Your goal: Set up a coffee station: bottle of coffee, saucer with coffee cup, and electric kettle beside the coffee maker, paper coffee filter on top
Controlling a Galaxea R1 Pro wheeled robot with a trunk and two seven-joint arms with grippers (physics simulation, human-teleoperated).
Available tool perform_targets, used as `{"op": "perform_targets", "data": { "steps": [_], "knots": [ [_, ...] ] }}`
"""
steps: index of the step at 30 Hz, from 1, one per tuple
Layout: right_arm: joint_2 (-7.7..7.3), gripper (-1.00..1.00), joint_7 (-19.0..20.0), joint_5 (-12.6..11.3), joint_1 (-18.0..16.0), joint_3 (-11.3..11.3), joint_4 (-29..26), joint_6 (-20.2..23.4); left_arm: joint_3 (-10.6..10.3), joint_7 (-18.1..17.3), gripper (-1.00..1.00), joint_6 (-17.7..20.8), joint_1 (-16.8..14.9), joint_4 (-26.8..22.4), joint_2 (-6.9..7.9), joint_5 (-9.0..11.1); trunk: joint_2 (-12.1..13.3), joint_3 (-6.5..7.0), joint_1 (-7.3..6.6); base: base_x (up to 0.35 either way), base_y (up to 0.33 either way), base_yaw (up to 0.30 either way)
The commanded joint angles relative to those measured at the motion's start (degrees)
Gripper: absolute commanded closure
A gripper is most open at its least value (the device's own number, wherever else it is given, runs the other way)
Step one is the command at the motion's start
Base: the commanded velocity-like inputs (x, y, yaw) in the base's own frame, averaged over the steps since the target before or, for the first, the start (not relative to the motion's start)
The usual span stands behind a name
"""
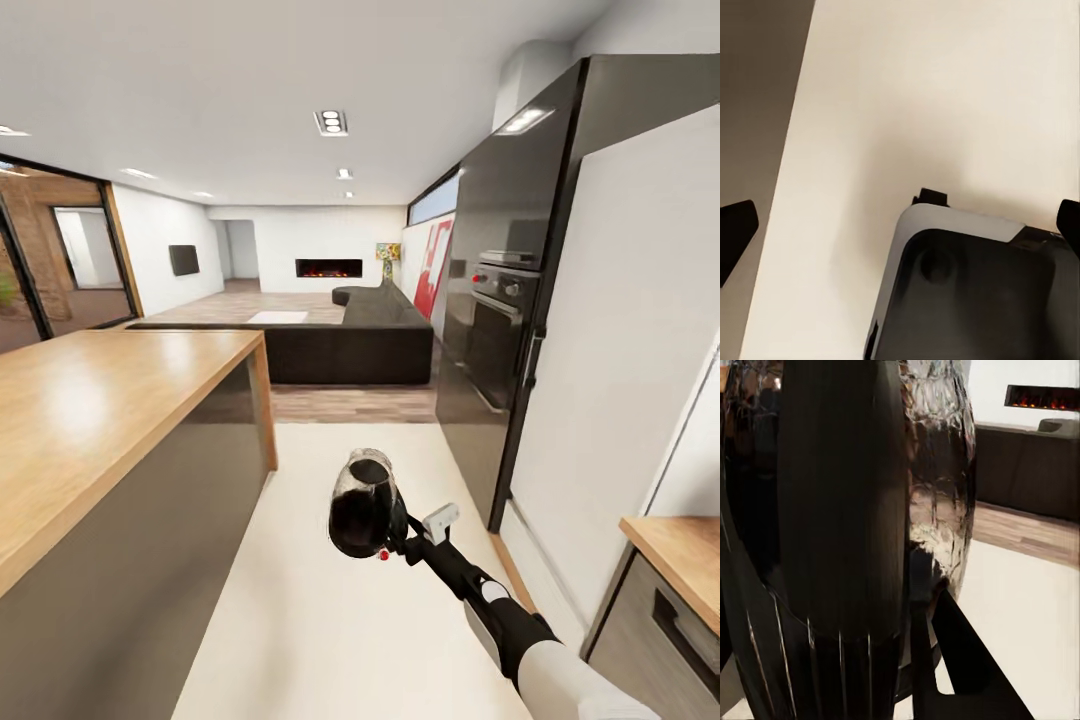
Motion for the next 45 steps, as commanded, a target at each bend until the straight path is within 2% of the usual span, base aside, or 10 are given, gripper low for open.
{"op": "perform_targets", "data": {
  "steps": [1, 24, 45],
  "knots": [
    [0.02, 1.0, -0.06, 0.18, -0.07, -0.22, 0.0, -0.25, 0.08, 0.01, -1.0, -0.17, -0.02, 0.0, -0.03, 0.4, -0.09, -0.1, 0.05, 0.285, 0.079, -0.29],
    [0.04, 1.0, -0.13, 0.18, -0.11, -0.25, 0.06, -0.25, 0.08, -0.14, -1.0, -0.24, -0.02, 0.02, -0.06, 0.32, -0.09, -0.1, 0.05, 0.03, 0.013, -0.295],
    [0.05, 1.0, -0.13, 0.19, -0.1, -0.16, 0.08, -0.26, 0.08, -0.25, -1.0, -0.21, -0.02, 0.0, 0.03, 0.32, 8.33, 3.67, -4.56, 0.0, 0.0, -0.295]
  ]
}}
